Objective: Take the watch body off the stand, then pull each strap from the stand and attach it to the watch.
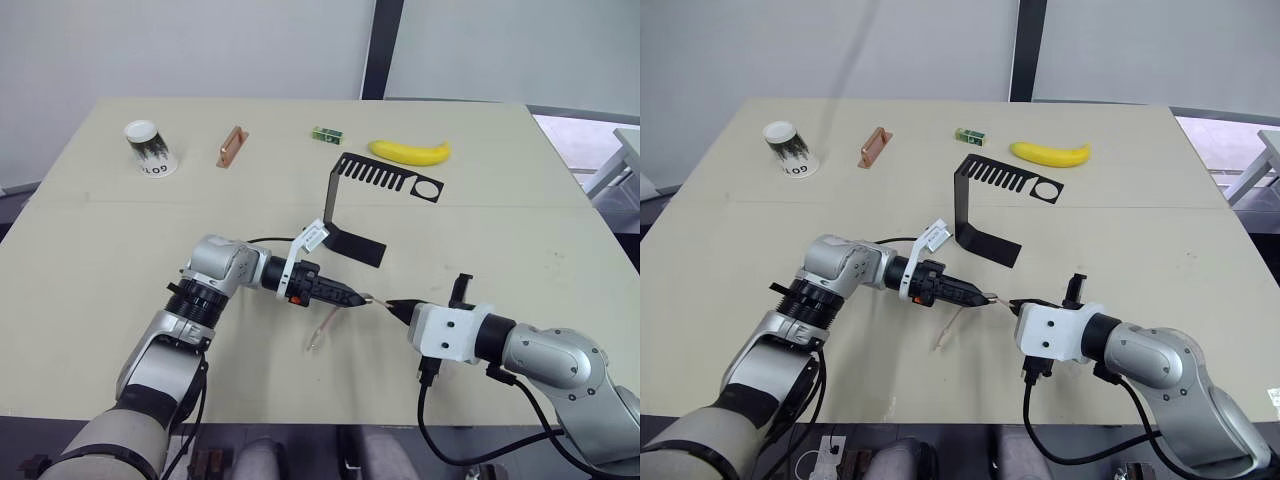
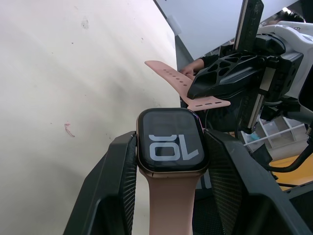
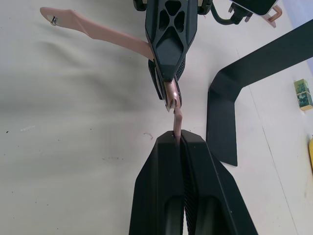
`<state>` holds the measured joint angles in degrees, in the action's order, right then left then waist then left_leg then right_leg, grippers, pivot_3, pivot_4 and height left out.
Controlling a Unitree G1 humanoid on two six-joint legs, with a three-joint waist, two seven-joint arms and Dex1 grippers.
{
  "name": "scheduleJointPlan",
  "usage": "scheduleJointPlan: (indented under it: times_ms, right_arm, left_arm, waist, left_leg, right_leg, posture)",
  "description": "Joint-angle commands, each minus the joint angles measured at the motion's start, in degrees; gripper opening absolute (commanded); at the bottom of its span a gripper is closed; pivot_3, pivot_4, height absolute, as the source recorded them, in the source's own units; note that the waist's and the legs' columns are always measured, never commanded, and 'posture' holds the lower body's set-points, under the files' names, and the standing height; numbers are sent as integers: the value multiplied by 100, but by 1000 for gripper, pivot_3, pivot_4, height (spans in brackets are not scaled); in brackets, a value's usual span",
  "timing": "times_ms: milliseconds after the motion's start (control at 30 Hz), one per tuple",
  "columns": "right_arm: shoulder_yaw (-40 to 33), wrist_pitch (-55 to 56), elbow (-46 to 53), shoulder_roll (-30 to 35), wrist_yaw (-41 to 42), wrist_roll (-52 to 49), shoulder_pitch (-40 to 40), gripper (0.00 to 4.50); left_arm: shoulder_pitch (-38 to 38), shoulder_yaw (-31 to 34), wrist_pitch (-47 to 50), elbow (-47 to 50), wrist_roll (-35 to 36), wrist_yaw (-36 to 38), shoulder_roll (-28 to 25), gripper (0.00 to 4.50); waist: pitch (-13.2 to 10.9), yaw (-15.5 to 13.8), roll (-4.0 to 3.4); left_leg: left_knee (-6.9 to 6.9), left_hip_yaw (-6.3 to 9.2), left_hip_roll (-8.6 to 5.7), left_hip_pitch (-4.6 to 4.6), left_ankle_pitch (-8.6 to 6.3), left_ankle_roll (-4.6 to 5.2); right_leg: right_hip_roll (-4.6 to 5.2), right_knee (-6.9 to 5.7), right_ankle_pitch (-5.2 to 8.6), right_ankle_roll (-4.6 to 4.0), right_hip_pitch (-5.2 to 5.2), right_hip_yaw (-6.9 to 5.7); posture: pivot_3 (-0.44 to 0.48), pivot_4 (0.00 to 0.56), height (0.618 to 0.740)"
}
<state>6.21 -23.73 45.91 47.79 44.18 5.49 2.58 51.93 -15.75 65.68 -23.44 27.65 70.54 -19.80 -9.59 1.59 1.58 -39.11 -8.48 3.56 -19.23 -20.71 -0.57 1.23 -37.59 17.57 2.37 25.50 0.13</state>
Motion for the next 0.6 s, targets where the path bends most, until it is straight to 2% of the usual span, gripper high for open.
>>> scheduleJointPlan:
  times_ms: [33,600]
  right_arm:
    - [-121,49,175,18,14,-25,-8,0]
    - [-157,87,160,-6,-40,12,19,0]
  left_arm:
    - [132,148,-17,59,128,0,50,1598]
    - [93,133,-21,75,117,-5,38,1598]
  waist:
    - [0,0,0]
    - [0,0,0]
  left_leg:
    - [0,0,0,0,0,0]
    - [0,0,0,0,0,0]
  right_leg:
    - [0,0,0,0,0,0]
    - [0,0,0,0,0,0]
  posture:
    - [0,150,740]
    - [0,150,740]
